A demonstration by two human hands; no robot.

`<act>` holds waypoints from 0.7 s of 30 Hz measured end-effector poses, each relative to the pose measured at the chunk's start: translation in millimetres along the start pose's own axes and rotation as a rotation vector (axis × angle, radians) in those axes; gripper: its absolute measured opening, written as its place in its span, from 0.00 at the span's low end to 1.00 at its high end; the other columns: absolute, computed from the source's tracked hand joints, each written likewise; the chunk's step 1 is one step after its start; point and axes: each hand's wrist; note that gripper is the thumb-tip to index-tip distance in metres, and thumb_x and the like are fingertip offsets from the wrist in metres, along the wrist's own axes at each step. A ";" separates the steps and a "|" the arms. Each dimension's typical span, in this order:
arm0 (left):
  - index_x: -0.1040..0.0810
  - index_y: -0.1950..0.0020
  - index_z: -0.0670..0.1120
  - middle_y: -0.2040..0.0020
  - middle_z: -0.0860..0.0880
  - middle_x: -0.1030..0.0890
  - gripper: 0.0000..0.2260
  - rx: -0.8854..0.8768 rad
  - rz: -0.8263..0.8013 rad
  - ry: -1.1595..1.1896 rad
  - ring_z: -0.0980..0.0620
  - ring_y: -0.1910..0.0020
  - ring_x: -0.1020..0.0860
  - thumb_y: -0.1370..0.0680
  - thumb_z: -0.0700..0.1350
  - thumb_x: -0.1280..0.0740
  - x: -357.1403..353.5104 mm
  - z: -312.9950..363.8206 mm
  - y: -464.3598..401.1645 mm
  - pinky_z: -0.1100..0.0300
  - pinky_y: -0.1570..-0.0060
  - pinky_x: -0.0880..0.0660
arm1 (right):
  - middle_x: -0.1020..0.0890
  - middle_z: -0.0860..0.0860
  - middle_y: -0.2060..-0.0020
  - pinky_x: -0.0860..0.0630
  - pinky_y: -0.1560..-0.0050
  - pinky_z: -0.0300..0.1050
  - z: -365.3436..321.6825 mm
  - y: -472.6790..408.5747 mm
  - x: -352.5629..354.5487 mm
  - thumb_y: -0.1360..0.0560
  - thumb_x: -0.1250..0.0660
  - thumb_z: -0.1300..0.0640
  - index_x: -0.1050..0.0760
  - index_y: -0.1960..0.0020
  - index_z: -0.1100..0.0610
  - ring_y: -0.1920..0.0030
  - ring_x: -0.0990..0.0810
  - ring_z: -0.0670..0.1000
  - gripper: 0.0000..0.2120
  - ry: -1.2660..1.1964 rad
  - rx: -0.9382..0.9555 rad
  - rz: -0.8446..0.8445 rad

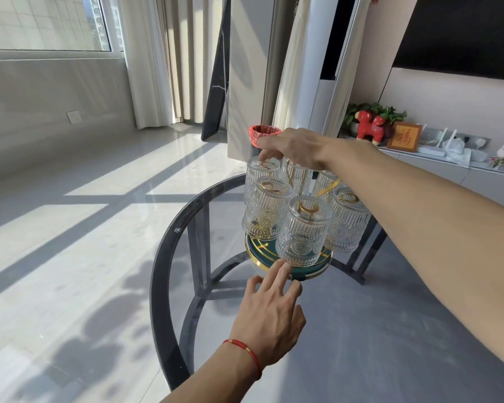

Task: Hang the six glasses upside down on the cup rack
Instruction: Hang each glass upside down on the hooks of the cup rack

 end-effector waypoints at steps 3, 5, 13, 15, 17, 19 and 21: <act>0.26 0.43 0.49 0.25 0.44 0.31 0.12 0.002 0.004 -0.004 0.43 0.23 0.37 0.20 0.52 0.44 -0.8 -0.6 0.2 0.42 0.38 0.28 | 0.18 0.51 0.51 0.31 0.50 0.51 -1.6 13.8 1.0 0.19 0.47 0.38 0.16 0.43 0.54 0.49 0.22 0.52 0.27 0.009 0.096 0.134; 0.26 0.43 0.49 0.25 0.44 0.31 0.13 0.002 0.004 -0.007 0.42 0.23 0.37 0.20 0.52 0.44 -1.0 -0.7 0.1 0.42 0.37 0.28 | 0.17 0.51 0.58 0.29 0.56 0.49 -2.7 28.3 1.5 0.21 0.43 0.43 0.16 0.46 0.57 0.55 0.21 0.52 0.23 0.016 0.201 0.267; 0.28 0.40 0.48 0.23 0.44 0.35 0.14 0.004 -0.044 -0.001 0.43 0.21 0.41 0.20 0.53 0.47 1.2 0.4 -0.3 0.42 0.34 0.31 | 0.21 0.49 0.33 0.29 0.33 0.58 5.0 78.7 -24.9 0.28 0.47 0.37 0.26 0.29 0.43 0.32 0.25 0.53 0.31 0.360 0.185 0.121; 0.28 0.40 0.48 0.23 0.44 0.35 0.14 0.004 -0.050 0.002 0.43 0.21 0.42 0.20 0.53 0.47 1.3 0.5 -0.4 0.42 0.34 0.31 | 0.28 0.48 0.25 0.35 0.27 0.60 7.7 82.8 -34.7 0.28 0.50 0.35 0.34 0.23 0.40 0.25 0.31 0.53 0.35 0.407 0.138 0.058; 0.28 0.41 0.48 0.23 0.44 0.35 0.14 0.002 -0.047 -0.003 0.43 0.21 0.42 0.20 0.53 0.47 0.9 0.1 -0.1 0.42 0.35 0.31 | 0.32 0.48 0.22 0.39 0.25 0.63 8.4 83.4 -40.8 0.28 0.51 0.33 0.38 0.21 0.40 0.23 0.33 0.53 0.36 0.412 0.123 0.040; 0.28 0.41 0.48 0.23 0.44 0.34 0.14 0.000 -0.040 -0.005 0.43 0.21 0.42 0.20 0.52 0.47 0.6 0.1 0.1 0.43 0.36 0.31 | 0.32 0.49 0.22 0.41 0.25 0.64 7.4 84.7 -43.0 0.27 0.50 0.34 0.39 0.20 0.41 0.24 0.33 0.53 0.36 0.405 0.127 0.039; 0.28 0.41 0.49 0.23 0.44 0.34 0.14 0.003 -0.037 -0.009 0.43 0.21 0.41 0.20 0.52 0.46 0.3 0.3 0.5 0.43 0.36 0.31 | 0.31 0.49 0.23 0.41 0.26 0.63 4.6 86.3 -43.1 0.26 0.49 0.35 0.38 0.20 0.42 0.26 0.31 0.52 0.35 0.406 0.146 0.050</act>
Point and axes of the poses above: each hand's wrist, its own y-axis away from the middle knuckle, its own x-axis out of the back of the hand, z = x × y
